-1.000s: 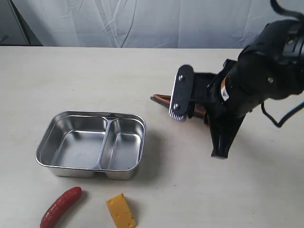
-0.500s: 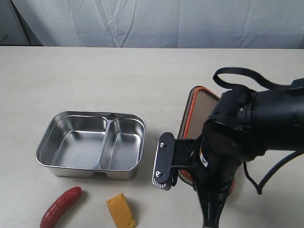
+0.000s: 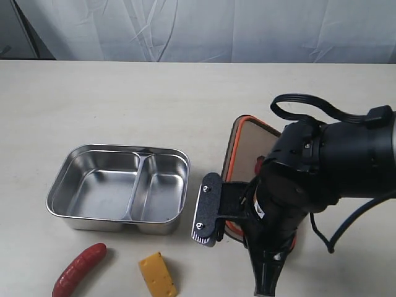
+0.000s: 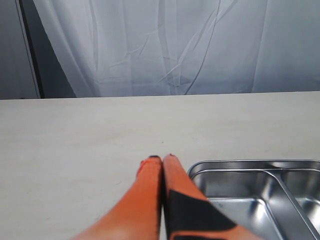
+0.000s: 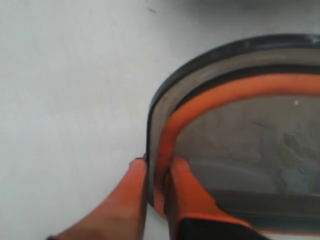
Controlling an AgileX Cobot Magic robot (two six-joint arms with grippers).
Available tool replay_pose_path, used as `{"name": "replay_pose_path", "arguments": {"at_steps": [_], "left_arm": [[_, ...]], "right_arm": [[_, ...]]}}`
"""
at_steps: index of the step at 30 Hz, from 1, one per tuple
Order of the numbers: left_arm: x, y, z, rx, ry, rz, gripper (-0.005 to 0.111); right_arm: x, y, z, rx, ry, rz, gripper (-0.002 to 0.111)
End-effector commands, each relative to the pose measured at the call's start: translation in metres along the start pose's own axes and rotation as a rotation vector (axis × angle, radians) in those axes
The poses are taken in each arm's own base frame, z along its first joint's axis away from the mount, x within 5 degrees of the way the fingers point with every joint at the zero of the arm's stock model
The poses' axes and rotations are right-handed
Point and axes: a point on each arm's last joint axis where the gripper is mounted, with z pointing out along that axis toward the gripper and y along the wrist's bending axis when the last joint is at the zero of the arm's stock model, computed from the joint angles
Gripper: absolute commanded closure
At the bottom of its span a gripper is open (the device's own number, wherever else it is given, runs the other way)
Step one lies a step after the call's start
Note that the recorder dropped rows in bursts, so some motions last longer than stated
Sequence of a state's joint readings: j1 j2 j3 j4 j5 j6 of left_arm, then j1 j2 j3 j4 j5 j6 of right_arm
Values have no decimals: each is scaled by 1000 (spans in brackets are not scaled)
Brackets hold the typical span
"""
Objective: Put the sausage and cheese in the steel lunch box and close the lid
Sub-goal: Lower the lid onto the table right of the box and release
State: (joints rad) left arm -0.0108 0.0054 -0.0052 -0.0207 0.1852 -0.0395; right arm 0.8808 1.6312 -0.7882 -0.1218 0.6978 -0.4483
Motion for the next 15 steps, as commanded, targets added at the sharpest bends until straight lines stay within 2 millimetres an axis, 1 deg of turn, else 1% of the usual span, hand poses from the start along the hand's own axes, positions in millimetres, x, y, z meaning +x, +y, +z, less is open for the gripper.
{"name": "replay_pose_path", "arguments": {"at_steps": [1,2,4,6,9,13,15], "left_arm": [[1,0,0,0,-7,-1,107],[1,0,0,0,-7,-1,107],[1,0,0,0,-7,-1,107],[1,0,0,0,-7,-1,107],[1,0,0,0,-7,-1,107],[1,0,0,0,-7,-1,107],[1,0,0,0,-7,-1,107]], "right_arm": [[0,1,-1,-20,5,19,108],[-1,1,-2,-25,8,23,107],[-5,-1,-6,-32,8,34,86],[-8,-3,-9,-23,-9,35,69],[-11,-5,-12,-21,-18,39,69],[-18,-8,-22,-43,-21,64,69],[-27,-10,-32,-67,-54,92,69]]}}
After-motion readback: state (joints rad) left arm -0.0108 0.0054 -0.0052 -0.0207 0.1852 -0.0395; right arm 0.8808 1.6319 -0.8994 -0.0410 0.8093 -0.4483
